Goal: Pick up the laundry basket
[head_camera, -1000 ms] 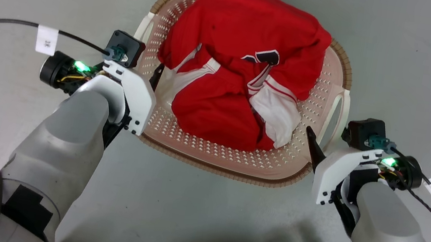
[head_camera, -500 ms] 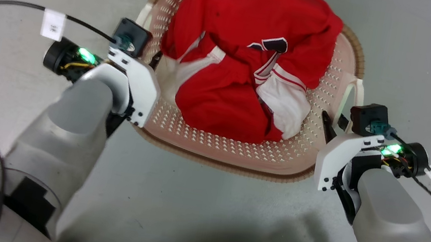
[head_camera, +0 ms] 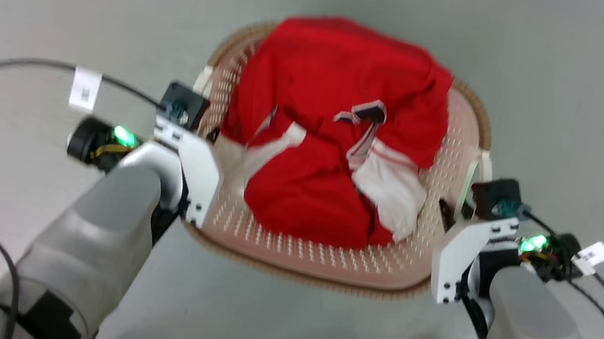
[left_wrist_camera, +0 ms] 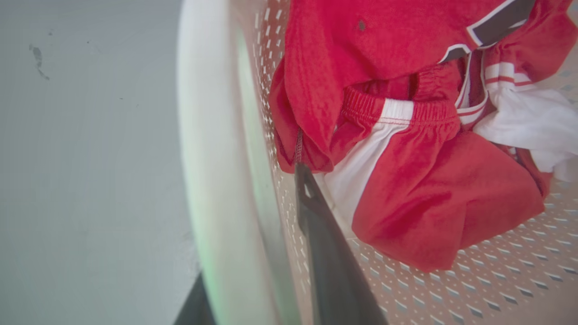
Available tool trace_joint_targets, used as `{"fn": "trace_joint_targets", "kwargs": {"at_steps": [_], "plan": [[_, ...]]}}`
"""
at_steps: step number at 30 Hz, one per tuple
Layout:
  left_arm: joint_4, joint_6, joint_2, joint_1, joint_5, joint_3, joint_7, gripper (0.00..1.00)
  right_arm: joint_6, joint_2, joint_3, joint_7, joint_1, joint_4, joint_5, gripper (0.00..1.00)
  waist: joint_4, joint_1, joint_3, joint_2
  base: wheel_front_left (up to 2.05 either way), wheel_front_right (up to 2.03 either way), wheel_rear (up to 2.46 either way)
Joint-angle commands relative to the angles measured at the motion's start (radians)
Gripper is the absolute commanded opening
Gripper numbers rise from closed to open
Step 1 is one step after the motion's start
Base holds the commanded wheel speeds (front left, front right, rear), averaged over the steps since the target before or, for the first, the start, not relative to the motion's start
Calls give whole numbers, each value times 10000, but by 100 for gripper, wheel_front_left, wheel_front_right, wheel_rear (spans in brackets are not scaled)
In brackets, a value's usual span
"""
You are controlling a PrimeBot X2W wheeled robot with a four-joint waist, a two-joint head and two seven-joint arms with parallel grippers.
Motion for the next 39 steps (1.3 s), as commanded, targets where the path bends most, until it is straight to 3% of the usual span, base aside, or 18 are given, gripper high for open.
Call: {"fn": "trace_joint_targets", "kwargs": {"at_steps": [1,22,39], "plan": [[-28,-35,-64,377,-161,-164,94,0,35,-43,220,76,267,2,-6,0,68,0,-796,0,0,0,0],[-869,-67,54,2989,-2563,-1644,1923,0,33,-23,1464,2021,2182,76,714,0,502,0,-5052,0,0,0,0],[-1271,-75,259,3587,-4130,-2693,3220,0,32,-86,2708,3222,2520,29,1874,0,878,0,-6941,0,0,0,0]]}}
